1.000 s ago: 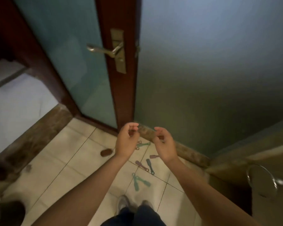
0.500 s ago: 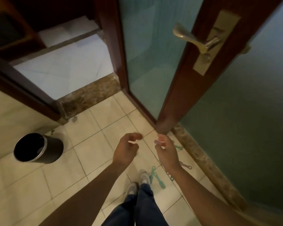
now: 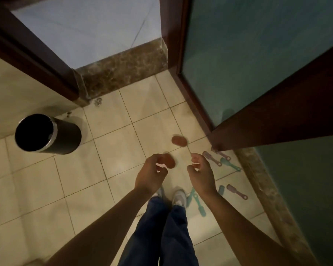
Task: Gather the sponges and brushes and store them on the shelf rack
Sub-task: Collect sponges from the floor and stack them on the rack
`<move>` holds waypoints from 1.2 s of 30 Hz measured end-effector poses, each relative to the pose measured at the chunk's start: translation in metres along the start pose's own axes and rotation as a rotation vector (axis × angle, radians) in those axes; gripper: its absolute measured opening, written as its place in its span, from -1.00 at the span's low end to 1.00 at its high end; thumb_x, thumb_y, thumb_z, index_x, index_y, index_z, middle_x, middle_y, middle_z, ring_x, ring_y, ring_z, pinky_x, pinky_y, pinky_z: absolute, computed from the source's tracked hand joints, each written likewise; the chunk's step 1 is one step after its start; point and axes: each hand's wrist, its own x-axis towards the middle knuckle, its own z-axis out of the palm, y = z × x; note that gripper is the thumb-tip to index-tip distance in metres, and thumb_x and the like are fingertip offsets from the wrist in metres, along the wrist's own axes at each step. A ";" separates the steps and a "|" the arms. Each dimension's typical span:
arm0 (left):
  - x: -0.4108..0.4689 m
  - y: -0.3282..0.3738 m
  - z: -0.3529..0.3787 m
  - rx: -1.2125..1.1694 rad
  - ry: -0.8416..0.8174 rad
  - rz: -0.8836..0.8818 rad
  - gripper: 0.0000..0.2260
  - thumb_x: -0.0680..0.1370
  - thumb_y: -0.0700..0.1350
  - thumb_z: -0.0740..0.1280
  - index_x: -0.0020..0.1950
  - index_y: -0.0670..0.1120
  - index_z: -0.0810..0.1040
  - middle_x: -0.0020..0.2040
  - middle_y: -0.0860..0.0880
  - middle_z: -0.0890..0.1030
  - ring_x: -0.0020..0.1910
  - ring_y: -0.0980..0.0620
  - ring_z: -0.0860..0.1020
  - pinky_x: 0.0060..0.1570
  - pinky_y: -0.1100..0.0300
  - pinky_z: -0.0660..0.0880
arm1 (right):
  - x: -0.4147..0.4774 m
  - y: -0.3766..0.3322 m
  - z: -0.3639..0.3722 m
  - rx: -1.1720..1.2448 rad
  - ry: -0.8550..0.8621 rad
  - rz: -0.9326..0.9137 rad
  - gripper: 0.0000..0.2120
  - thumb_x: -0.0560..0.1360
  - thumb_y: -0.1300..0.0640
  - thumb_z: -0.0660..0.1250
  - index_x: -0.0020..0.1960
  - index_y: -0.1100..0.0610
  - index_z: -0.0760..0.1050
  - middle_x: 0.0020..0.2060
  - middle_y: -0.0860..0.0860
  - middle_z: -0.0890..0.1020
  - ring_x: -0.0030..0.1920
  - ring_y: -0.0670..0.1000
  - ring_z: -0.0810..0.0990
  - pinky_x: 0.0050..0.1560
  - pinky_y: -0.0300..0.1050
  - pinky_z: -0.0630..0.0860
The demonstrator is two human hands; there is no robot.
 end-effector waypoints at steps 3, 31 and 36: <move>0.049 -0.048 0.027 0.010 -0.033 -0.051 -0.70 0.51 -0.15 0.37 0.15 0.16 0.42 0.03 0.20 0.50 -0.08 0.23 0.53 -0.06 0.27 0.55 | 0.046 0.034 0.037 -0.011 -0.014 0.051 -0.64 0.53 0.19 0.29 0.30 -0.02 0.42 0.22 -0.07 0.52 0.11 -0.10 0.49 -0.08 -0.31 0.39; 0.307 -0.309 0.236 -0.419 -0.170 -0.709 -0.53 0.60 -0.11 0.28 0.48 -0.15 0.27 0.31 -0.14 0.47 0.22 -0.07 0.47 0.22 0.08 0.43 | 0.297 0.291 0.244 -0.164 -0.335 0.216 -0.51 0.59 0.26 0.17 0.49 0.05 0.26 0.39 0.07 0.42 0.38 0.12 0.40 0.37 0.05 0.40; 0.307 -0.301 0.231 -0.438 -0.089 -0.623 -0.89 0.58 -0.08 0.29 0.09 -0.04 0.52 -0.05 0.03 0.55 -0.07 0.08 0.50 -0.14 0.25 0.42 | 0.297 0.284 0.243 -0.049 -0.116 0.187 -0.75 0.56 0.24 0.22 0.21 0.08 0.51 0.10 0.00 0.58 0.14 0.03 0.54 0.14 -0.11 0.50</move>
